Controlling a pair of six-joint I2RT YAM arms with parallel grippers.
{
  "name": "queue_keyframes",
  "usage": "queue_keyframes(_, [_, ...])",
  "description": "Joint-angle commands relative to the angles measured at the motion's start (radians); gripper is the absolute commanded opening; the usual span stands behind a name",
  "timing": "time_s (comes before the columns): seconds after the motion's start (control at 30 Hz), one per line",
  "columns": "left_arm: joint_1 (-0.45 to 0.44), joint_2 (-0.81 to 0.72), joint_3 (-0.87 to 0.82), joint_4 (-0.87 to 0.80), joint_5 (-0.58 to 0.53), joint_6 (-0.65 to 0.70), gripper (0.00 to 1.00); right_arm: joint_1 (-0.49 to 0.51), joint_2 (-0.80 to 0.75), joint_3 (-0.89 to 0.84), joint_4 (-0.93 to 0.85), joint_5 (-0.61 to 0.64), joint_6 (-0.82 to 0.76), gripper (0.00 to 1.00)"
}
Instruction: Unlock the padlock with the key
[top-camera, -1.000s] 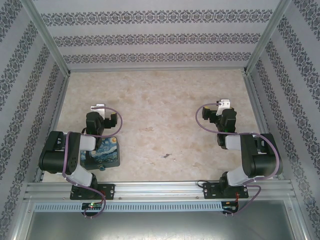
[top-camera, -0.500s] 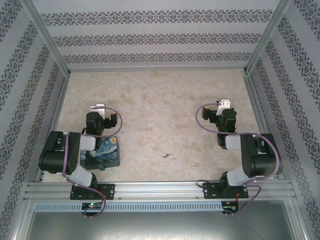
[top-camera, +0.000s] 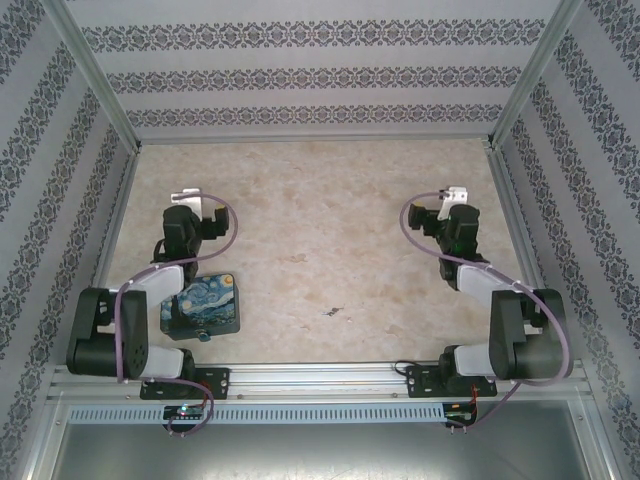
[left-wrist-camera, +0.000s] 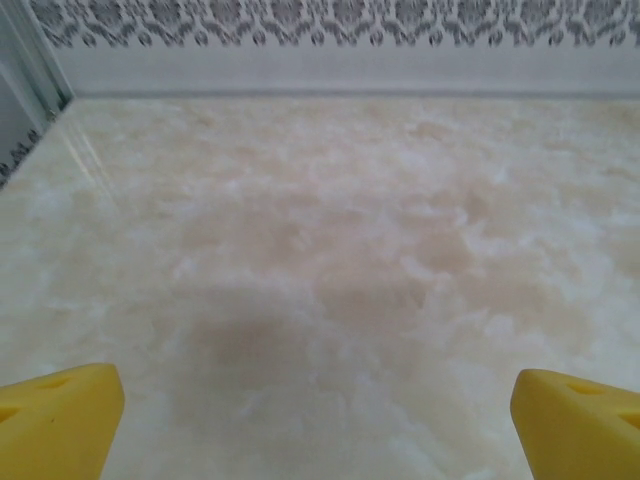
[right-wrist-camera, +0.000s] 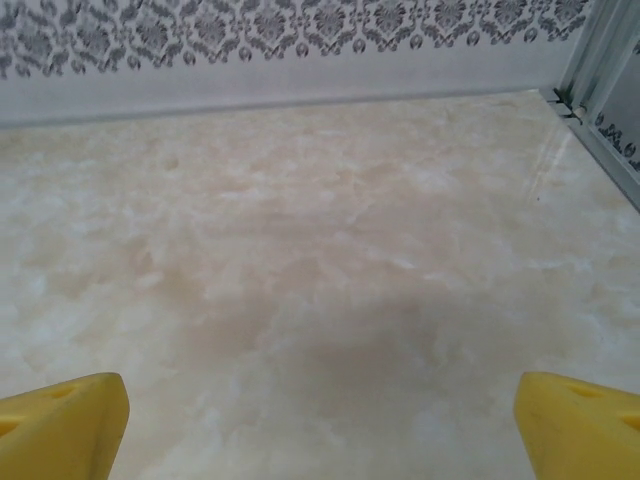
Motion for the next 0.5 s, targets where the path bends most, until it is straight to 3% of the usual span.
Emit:
queue_keyframes(0.0, [0.012,-0.065,0.096,-0.246,-0.041,-0.097,1.0,-0.019,0.007,0.158,-0.332,0.068,0.231,0.98])
queue_keyframes(0.13, [0.013,-0.149,0.208,-0.561,-0.127,-0.281,1.0,-0.035,0.09,0.283,-0.497,-0.127,0.304,0.98])
queue_keyframes(0.3, [0.014,-0.289,0.26,-0.928,-0.25,-0.441,1.0,-0.008,0.087,0.277,-0.498,-0.435,0.388,0.93])
queue_keyframes(0.47, [0.018,-0.401,0.259,-1.215,-0.304,-0.526,1.0,0.124,0.049,0.291,-0.571,-0.477,0.444,0.9])
